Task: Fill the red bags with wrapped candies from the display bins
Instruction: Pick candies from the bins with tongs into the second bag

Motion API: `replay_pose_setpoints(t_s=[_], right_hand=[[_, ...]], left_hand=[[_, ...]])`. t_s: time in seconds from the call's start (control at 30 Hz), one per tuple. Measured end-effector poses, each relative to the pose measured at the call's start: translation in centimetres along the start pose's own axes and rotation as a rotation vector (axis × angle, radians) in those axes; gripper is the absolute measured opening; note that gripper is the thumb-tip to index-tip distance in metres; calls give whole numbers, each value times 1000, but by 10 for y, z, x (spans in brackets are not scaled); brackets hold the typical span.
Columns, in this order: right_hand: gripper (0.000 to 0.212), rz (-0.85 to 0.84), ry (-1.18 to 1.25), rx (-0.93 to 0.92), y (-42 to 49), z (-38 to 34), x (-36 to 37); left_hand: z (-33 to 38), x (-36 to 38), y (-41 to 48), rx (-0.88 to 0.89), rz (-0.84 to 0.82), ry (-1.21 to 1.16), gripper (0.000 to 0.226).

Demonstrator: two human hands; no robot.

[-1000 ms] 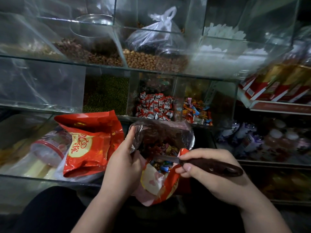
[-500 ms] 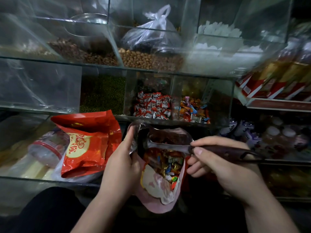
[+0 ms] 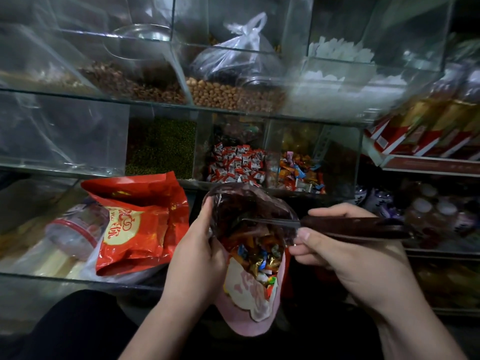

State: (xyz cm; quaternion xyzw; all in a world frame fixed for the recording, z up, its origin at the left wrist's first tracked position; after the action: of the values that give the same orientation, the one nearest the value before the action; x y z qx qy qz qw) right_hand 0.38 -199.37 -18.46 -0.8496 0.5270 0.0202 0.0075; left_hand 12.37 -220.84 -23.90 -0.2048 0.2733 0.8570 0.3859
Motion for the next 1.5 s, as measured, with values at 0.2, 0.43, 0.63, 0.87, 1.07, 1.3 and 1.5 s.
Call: replay_pose_setpoints(t_s=[0.2, 0.43, 0.63, 0.87, 1.07, 1.3, 1.5], right_hand=[[18, 43, -468, -300, -4, -12, 15], [26, 120, -773, -325, 15, -12, 29], [34, 29, -610, -367, 8, -19, 39], [45, 343, -476, -155, 20, -4, 8], [10, 118, -636, 211, 33, 39, 19], [18, 213, -162, 250, 38, 39, 18], [20, 108, -445, 90, 36, 33, 35]], left_hand=[[0, -1, -2, 16, 15, 12, 81], [3, 0, -3, 45, 16, 41, 79], [2, 6, -5, 59, -1, 40, 86], [3, 8, -5, 72, 4, 58, 83], [6, 7, -1, 105, -14, 96, 89], [8, -4, 7, 131, -14, 120, 91], [-6, -7, 16, 74, -26, 154, 89]])
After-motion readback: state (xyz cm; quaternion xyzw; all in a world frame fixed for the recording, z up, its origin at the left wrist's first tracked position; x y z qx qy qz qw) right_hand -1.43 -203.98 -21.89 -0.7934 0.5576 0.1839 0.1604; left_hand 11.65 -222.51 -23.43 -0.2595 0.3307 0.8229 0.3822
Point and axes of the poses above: each hand's wrist, its own y-axis towards the middle knuckle, its own x-axis out of the palm, z = x × y, the point moved 10 cm from there along y, towards the middle knuckle, and after that the axes turned 7 degrees about x, right-handed, at the moved point
